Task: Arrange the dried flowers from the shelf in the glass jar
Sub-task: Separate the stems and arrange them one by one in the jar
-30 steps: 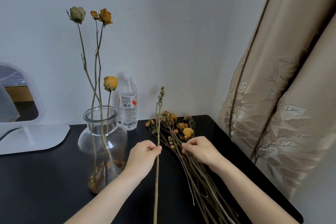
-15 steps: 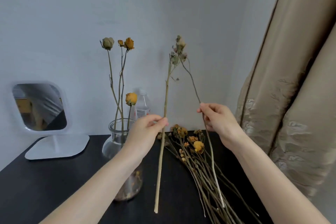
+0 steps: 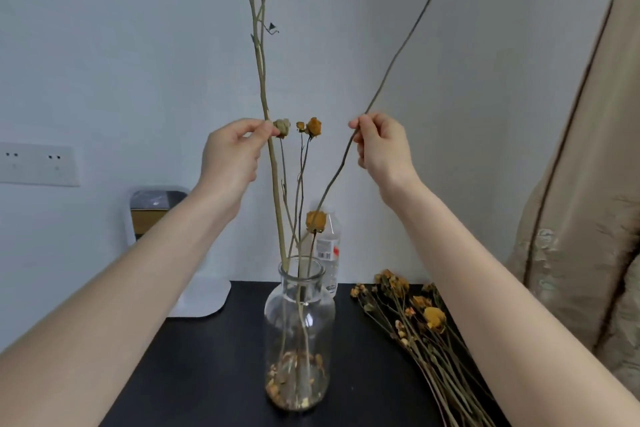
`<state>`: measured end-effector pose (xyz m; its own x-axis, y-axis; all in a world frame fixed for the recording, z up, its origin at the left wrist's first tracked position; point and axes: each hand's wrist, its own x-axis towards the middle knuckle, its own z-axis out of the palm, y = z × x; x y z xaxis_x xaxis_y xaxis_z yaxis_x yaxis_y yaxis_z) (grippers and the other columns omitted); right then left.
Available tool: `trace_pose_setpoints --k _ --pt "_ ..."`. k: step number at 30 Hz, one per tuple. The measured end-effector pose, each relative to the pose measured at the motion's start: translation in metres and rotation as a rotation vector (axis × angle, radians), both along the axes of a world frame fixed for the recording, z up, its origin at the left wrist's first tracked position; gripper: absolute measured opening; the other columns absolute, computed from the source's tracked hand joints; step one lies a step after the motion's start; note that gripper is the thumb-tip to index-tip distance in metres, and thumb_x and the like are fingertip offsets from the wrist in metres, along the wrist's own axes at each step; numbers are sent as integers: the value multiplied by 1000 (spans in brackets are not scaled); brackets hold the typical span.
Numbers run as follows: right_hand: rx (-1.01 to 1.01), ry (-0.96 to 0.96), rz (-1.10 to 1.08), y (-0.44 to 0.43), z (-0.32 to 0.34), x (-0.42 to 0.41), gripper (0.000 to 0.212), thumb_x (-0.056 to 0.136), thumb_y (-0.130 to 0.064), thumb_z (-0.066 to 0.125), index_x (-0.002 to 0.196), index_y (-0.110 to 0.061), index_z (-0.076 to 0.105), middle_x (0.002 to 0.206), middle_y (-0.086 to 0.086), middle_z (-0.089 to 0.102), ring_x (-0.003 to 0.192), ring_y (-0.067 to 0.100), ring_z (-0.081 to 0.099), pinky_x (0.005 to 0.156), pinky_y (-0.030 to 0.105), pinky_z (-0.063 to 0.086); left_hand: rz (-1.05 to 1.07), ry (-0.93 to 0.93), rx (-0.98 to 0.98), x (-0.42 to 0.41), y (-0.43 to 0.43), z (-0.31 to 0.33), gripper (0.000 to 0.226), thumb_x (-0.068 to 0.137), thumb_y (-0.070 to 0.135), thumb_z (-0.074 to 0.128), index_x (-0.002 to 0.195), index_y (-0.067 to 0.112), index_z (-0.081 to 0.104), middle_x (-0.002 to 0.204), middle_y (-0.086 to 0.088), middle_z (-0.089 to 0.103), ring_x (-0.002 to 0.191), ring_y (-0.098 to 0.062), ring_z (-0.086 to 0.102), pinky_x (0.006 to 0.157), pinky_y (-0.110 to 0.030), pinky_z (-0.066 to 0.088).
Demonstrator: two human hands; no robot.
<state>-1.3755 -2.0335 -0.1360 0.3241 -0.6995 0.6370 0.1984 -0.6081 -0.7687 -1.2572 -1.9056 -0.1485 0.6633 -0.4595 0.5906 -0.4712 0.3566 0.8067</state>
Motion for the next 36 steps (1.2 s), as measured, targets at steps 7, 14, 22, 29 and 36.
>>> trace_pose_setpoints --k 7,14,22,29,36 --pt "-54 162 -32 -6 -22 13 24 98 -13 34 86 -11 56 69 -5 47 60 8 41 60 22 34 11 1 9 1 -15 -12 20 95 27 48 92 21 67 88 -30 48 56 -18 42 38 -12 29" --pt "-92 350 10 -4 -42 12 25 97 -14 39 86 -12 61 69 -4 52 60 9 43 58 21 36 -32 19 97 -4 -21 -45 18 94 27 50 86 31 66 106 -6 52 113 -47 44 97 -57 39" --pt "-132 490 109 2 -71 12 23 94 -16 49 87 -7 68 67 -4 63 53 -3 55 53 5 38 -19 23 244 6 -24 -95 17 88 32 58 94 23 71 92 8 67 83 -11 55 80 -32 44" --pt "-174 611 60 1 -95 12 20 91 -23 57 86 -9 71 64 -7 58 55 1 48 54 12 35 52 -153 445 15 -22 -118 9 82 27 67 81 19 73 61 3 56 62 -12 51 61 -22 40" --pt "-208 706 52 2 -108 12 23 88 -26 61 87 -7 73 66 -6 59 57 3 48 55 13 36 135 -330 489 12 -22 -126 11 81 32 68 82 22 74 48 12 46 51 -6 47 53 -21 35"
